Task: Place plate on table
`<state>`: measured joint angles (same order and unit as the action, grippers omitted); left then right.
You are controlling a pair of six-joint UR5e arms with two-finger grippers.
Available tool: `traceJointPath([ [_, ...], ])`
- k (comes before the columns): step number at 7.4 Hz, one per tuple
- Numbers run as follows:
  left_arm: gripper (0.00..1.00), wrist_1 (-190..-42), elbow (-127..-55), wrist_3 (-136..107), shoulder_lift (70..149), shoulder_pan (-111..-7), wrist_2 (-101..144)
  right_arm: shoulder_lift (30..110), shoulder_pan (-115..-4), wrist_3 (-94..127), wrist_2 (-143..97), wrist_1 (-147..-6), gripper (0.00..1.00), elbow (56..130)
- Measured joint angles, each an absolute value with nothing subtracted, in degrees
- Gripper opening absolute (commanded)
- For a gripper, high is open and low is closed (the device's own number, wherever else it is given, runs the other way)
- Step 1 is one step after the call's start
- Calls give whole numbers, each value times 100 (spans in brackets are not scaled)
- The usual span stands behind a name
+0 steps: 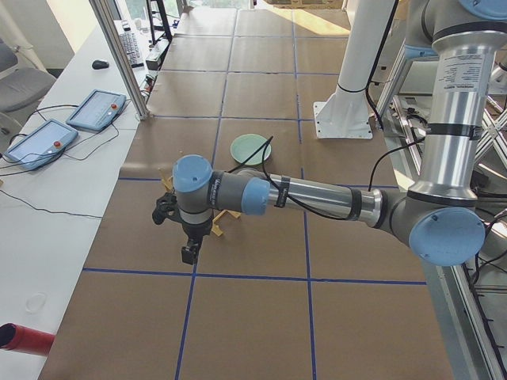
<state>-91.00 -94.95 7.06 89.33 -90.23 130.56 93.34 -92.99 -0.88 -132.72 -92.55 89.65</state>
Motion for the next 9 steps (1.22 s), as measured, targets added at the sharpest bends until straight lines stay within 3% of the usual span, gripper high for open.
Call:
traceJointPath([
  [9,100,-9108,-9705,755,8782,-9118,13069,9334,-9299,-88,-13271,-9255,100,8965],
])
